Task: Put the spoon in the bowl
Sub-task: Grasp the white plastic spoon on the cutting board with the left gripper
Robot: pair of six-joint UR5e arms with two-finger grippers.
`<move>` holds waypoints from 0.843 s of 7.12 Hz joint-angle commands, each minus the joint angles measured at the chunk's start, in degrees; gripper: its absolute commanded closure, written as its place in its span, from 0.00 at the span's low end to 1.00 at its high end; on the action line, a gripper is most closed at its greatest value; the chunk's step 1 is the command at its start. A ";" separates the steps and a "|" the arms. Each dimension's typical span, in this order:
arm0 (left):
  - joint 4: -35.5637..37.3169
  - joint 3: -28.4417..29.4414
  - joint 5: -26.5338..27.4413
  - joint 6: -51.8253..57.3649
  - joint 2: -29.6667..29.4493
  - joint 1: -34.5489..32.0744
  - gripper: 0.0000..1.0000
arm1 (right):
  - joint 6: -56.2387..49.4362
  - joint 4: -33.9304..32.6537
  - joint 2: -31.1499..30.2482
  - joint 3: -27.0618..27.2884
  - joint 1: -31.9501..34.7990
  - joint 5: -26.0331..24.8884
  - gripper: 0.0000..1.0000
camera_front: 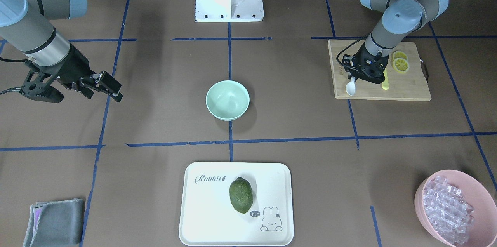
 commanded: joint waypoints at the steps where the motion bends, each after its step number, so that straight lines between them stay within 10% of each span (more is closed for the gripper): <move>1: -0.03 -0.60 0.07 -0.30 -0.13 -0.22 1.00 | 0.09 0.00 0.01 -0.06 -0.87 -1.07 0.00; 6: 14.33 -2.72 0.33 -2.50 -20.45 -0.05 1.00 | -0.79 0.00 -0.77 0.12 1.32 -0.90 0.00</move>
